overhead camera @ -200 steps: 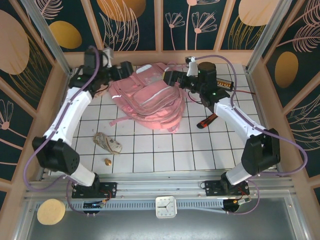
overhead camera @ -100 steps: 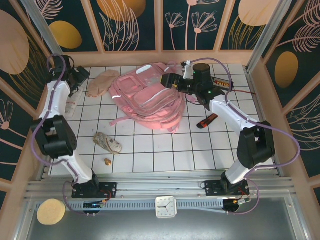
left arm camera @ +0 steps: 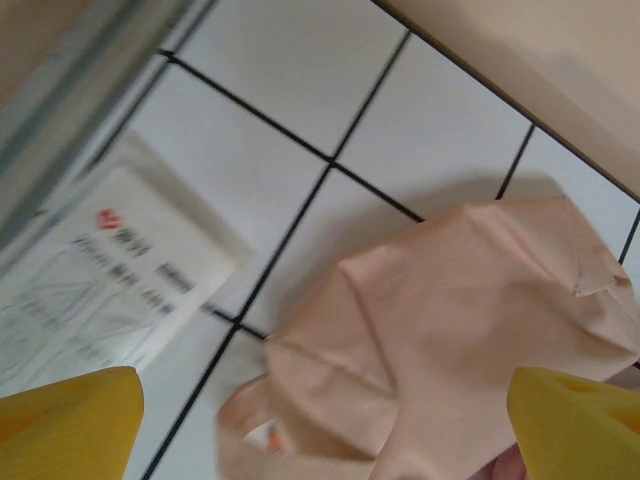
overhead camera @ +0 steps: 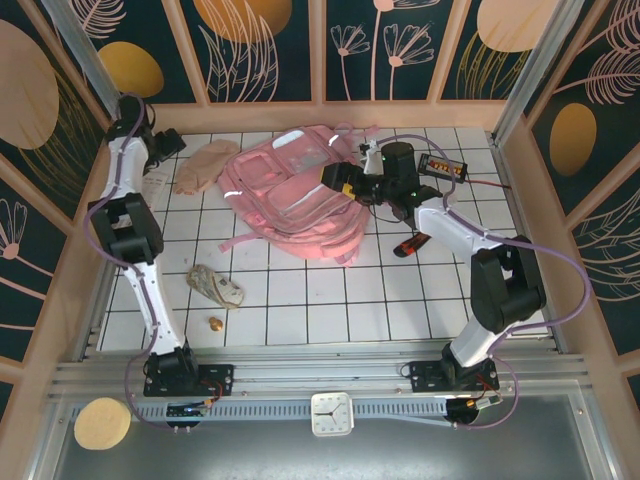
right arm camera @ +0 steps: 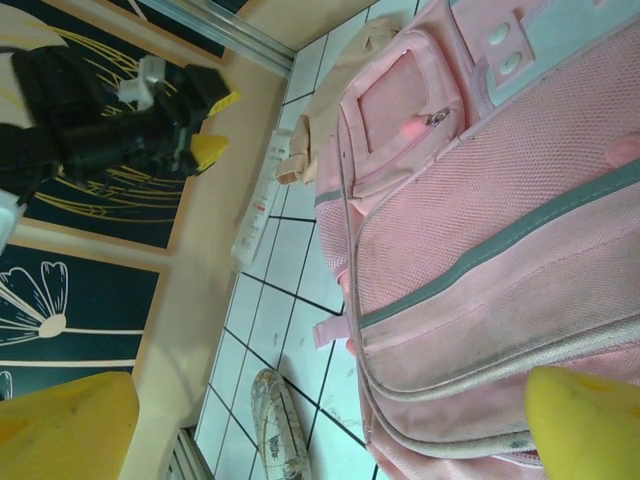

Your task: Pack the student bag

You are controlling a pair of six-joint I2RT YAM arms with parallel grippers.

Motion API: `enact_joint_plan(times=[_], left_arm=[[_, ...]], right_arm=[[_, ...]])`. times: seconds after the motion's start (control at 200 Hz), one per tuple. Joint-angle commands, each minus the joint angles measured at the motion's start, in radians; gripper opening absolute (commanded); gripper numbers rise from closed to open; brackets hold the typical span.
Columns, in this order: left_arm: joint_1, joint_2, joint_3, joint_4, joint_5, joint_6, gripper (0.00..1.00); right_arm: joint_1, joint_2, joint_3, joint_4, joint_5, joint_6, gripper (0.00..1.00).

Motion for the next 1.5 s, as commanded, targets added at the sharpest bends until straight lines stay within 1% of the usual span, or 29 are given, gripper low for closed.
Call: enact_joint_plan(times=[0.0, 0.12, 0.2, 0.315, 0.385, 0.43, 0.455, 0.48, 0.5, 0.545, 0.585, 0.62, 0.675, 0.731, 0.856, 0.996, 1.051, 1.106, 1.176, 1.291, 1.341, 1.421, 1.496], left_arm=[[-0.049, 0.086, 0.07, -0.049, 0.082, 0.012, 0.91], [-0.063, 0.116, 0.029, -0.034, 0.094, -0.035, 0.88], [-0.063, 0.108, -0.01, -0.012, 0.062, -0.052, 0.87], [-0.064, 0.138, 0.007, -0.021, 0.079, -0.059, 0.84], [-0.065, 0.147, 0.004, -0.041, 0.05, -0.068, 0.82], [-0.065, 0.136, -0.029, -0.03, 0.038, -0.071, 0.82], [-0.065, 0.129, -0.052, -0.018, 0.038, -0.07, 0.8], [-0.066, 0.12, -0.072, -0.005, 0.039, -0.068, 0.76], [-0.068, 0.116, -0.086, 0.001, 0.039, -0.066, 0.71], [-0.072, 0.118, -0.105, 0.004, 0.045, -0.056, 0.53], [-0.076, 0.13, -0.109, -0.015, 0.042, -0.047, 0.4], [-0.077, 0.138, -0.117, -0.027, 0.039, -0.044, 0.25], [-0.077, 0.123, -0.166, -0.012, 0.039, -0.044, 0.15], [-0.077, 0.086, -0.236, 0.03, 0.037, -0.05, 0.0], [-0.077, 0.012, -0.285, 0.066, 0.077, -0.07, 0.0], [-0.079, -0.129, -0.305, 0.154, 0.21, -0.15, 0.0], [-0.081, -0.188, -0.285, 0.176, 0.254, -0.189, 0.0], [-0.09, -0.236, -0.235, 0.176, 0.275, -0.216, 0.0], [-0.096, -0.272, -0.122, 0.134, 0.289, -0.237, 0.0], [-0.121, -0.289, 0.063, 0.053, 0.332, -0.269, 0.0], [-0.143, -0.301, 0.101, 0.039, 0.351, -0.28, 0.0], [-0.192, -0.349, 0.066, 0.064, 0.382, -0.31, 0.0], [-0.259, -0.418, -0.055, 0.153, 0.41, -0.352, 0.0]], right_arm=[[0.003, 0.01, 0.029, -0.034, -0.025, 0.007, 0.99], [0.003, 0.012, 0.056, -0.068, -0.014, -0.006, 0.99], [0.004, 0.01, 0.062, -0.071, -0.009, 0.001, 0.99], [0.008, 0.006, 0.051, -0.054, 0.0, 0.02, 0.99], [0.009, 0.006, 0.046, -0.045, 0.006, 0.031, 0.99], [0.009, 0.008, 0.046, -0.046, 0.011, 0.036, 0.99], [0.008, 0.008, 0.048, -0.045, 0.013, 0.038, 0.99], [0.01, 0.009, 0.047, -0.044, 0.016, 0.041, 0.99], [0.01, 0.009, 0.046, -0.043, 0.019, 0.044, 0.99], [0.011, 0.008, 0.045, -0.038, 0.024, 0.048, 0.99], [0.011, 0.011, 0.045, -0.037, 0.028, 0.052, 0.99], [0.012, 0.013, 0.045, -0.037, 0.032, 0.054, 0.99], [0.014, 0.015, 0.049, -0.036, 0.042, 0.057, 0.99], [0.015, 0.015, 0.054, -0.032, 0.05, 0.06, 0.99], [0.024, 0.027, 0.068, -0.025, 0.058, 0.066, 0.99], [0.038, 0.059, 0.106, -0.014, 0.041, 0.078, 0.99], [0.039, 0.075, 0.131, -0.013, 0.031, 0.079, 0.99], [0.039, 0.087, 0.15, -0.004, 0.026, 0.084, 0.99], [0.039, 0.098, 0.169, 0.003, 0.029, 0.088, 0.99], [0.032, 0.102, 0.191, 0.003, 0.035, 0.095, 0.99], [0.026, 0.096, 0.189, 0.002, 0.04, 0.104, 0.99], [0.006, 0.083, 0.17, 0.023, 0.02, 0.139, 0.99], [-0.02, 0.055, 0.125, 0.051, 0.008, 0.18, 0.99]])
